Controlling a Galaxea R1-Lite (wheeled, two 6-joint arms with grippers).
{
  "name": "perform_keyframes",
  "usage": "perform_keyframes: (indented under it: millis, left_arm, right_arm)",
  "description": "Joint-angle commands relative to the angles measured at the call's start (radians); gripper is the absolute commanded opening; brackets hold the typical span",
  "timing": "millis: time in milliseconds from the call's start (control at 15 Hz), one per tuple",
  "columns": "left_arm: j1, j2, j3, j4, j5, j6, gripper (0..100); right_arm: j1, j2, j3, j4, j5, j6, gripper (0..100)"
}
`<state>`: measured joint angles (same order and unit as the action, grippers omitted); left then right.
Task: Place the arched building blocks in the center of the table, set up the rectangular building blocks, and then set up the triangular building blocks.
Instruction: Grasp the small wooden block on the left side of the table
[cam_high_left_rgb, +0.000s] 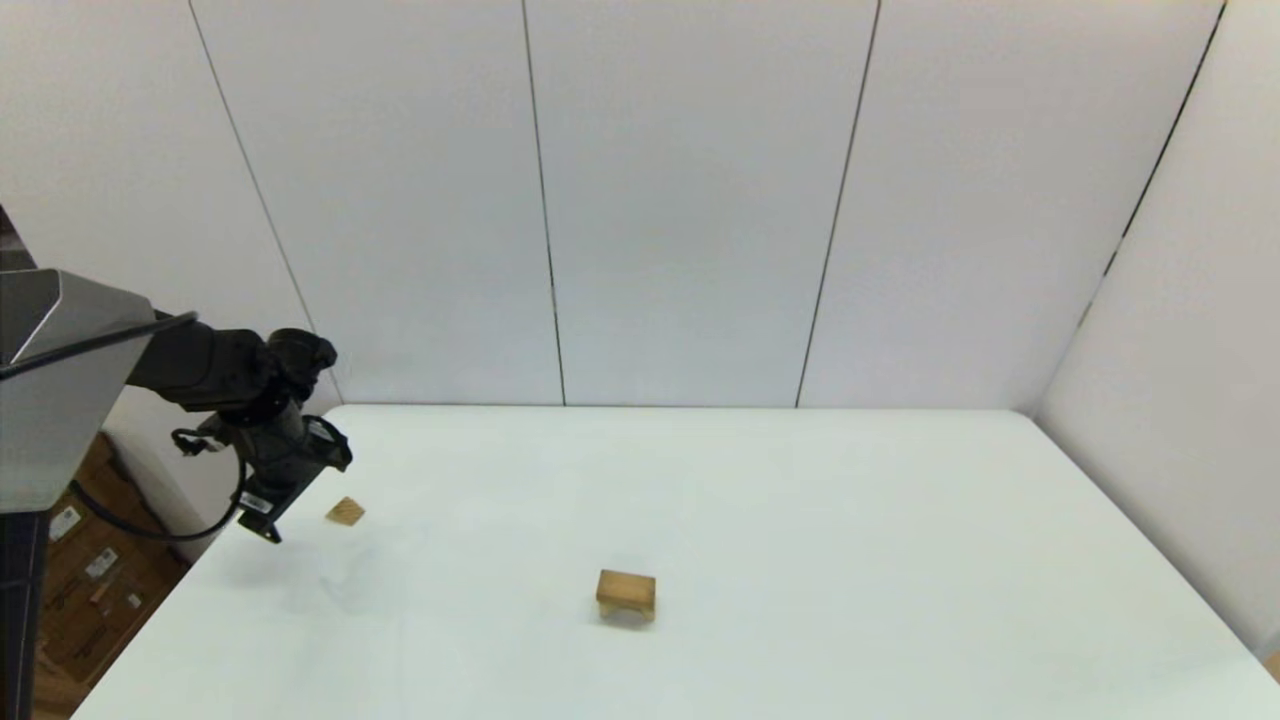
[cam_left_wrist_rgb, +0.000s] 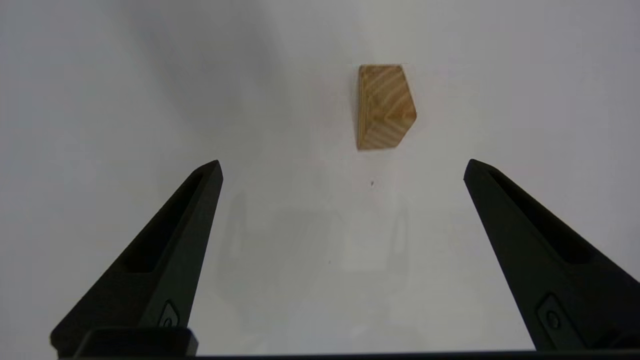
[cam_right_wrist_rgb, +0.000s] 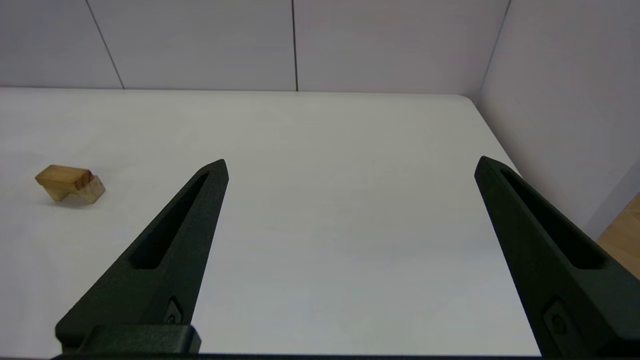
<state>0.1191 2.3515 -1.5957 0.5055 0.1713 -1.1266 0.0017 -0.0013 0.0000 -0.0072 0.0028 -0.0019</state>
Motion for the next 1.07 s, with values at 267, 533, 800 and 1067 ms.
perform_keyframes:
  millis: [267, 533, 800, 1067]
  left_arm:
    - [-0.001, 0.080, -0.105, 0.056, 0.002, -0.004, 100]
    - [-0.003, 0.134, -0.130, 0.056, 0.007, -0.004, 100]
    - [-0.009, 0.155, -0.156, 0.057, 0.010, 0.008, 100]
    - [-0.015, 0.184, -0.184, 0.056, 0.053, 0.027, 100]
  right_arm:
    - [0.000, 0.000, 0.000, 0.000, 0.000, -0.001, 100]
    - [0.000, 0.000, 0.000, 0.000, 0.000, 0.000, 100]
    - [0.001, 0.000, 0.000, 0.000, 0.000, -0.001, 100]
    - [0.000, 0.000, 0.000, 0.000, 0.000, 0.000, 100]
